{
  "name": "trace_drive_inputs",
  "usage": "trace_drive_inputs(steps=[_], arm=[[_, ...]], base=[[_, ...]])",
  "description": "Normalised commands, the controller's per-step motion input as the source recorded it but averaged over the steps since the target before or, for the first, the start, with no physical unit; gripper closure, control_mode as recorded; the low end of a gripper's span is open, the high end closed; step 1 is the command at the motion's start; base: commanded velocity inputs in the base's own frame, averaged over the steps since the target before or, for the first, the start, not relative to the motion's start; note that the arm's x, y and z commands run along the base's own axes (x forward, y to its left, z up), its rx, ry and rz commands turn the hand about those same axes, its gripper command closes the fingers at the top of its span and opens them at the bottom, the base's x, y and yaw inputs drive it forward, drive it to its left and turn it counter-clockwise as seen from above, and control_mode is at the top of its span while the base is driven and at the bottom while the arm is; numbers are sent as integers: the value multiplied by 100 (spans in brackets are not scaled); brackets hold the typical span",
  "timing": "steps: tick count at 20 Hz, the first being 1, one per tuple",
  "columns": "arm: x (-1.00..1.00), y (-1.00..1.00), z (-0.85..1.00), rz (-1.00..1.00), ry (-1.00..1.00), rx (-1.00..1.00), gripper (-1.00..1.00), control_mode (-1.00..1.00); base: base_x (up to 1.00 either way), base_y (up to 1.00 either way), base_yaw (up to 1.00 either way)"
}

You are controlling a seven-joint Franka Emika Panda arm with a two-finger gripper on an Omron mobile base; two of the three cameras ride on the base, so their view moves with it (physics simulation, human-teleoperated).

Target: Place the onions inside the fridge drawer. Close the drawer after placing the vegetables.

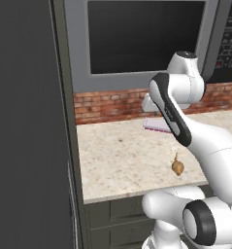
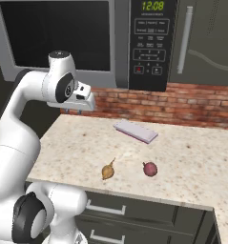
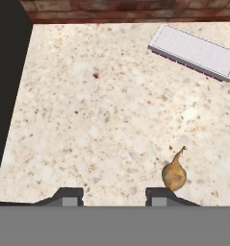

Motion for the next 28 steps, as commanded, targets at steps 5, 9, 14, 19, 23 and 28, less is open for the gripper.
trace_drive_inputs(steps=[5,9,14,19,23,28], arm=[[0,0,0,0,0,0,-100,-100],[0,0,0,0,0,0,-100,-100],[0,0,0,0,0,0,-100,-100],[-2,0,0,0,0,0,-100,-100],[-42,2,-28,0,-7,-4,-100,-100],[-100,-36,-98,-8,-1,-1,-100,-100]], base=[[0,0,0],[0,0,0],[0,0,0],[0,0,0],[0,0,0],[0,0,0]])
